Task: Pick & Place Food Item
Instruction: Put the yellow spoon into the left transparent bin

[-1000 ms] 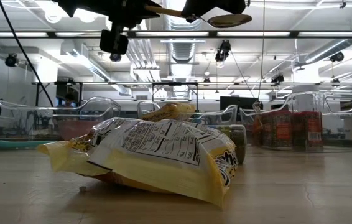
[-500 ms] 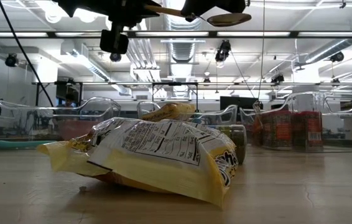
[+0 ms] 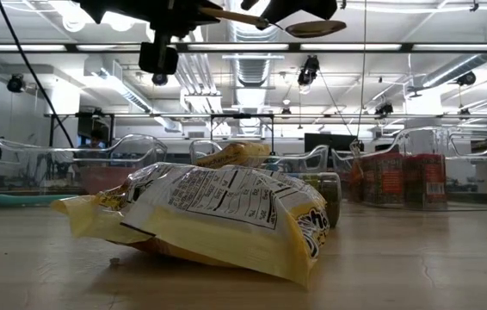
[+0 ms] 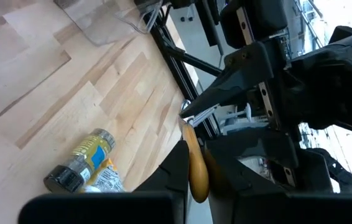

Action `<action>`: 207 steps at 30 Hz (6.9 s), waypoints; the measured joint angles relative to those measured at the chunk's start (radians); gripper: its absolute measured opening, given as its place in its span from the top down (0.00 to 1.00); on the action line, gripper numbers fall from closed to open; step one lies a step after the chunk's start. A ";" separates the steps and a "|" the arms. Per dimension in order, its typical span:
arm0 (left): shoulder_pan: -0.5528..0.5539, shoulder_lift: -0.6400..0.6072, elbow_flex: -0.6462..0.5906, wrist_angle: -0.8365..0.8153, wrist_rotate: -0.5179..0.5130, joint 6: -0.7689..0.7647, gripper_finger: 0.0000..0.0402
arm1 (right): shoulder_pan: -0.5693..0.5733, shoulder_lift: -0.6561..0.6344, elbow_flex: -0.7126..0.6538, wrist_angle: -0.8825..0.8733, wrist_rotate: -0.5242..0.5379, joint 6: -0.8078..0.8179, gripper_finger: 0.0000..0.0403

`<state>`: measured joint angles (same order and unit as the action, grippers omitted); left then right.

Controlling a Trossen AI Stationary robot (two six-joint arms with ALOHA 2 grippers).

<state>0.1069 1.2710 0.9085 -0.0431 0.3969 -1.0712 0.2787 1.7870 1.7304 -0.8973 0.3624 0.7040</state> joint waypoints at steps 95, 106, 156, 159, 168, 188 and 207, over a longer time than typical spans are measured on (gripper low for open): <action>0.480 -0.731 -0.439 -0.814 -0.380 0.286 0.93 | 0.018 -0.175 0.042 -0.146 0.137 -0.001 0.55; 0.481 -0.730 -0.441 -0.856 -0.359 0.259 0.88 | 0.018 -0.175 0.042 -0.146 0.137 -0.009 0.55; 0.479 -0.323 -0.321 -0.971 -0.337 0.536 0.92 | 0.018 -0.175 0.042 -0.146 0.133 -0.016 0.55; 0.479 -0.275 -0.291 -0.991 -0.336 0.594 0.92 | 0.018 -0.175 0.042 -0.146 0.131 -0.016 0.55; 0.479 -0.130 -0.243 -1.020 -0.354 0.724 0.92 | 0.018 -0.175 0.042 -0.147 0.127 -0.023 0.55; 0.479 -0.016 -0.195 -1.002 -0.396 0.654 0.93 | 0.018 -0.176 0.042 -0.146 0.108 -0.018 0.55; 0.468 0.107 -0.196 -0.962 -0.415 0.629 0.90 | 0.018 -0.176 0.042 -0.146 0.106 -0.019 0.55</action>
<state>0.5747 1.3778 0.7128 -1.0050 -0.0184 -0.4423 0.2970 1.6112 1.7725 -1.0431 0.4679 0.6849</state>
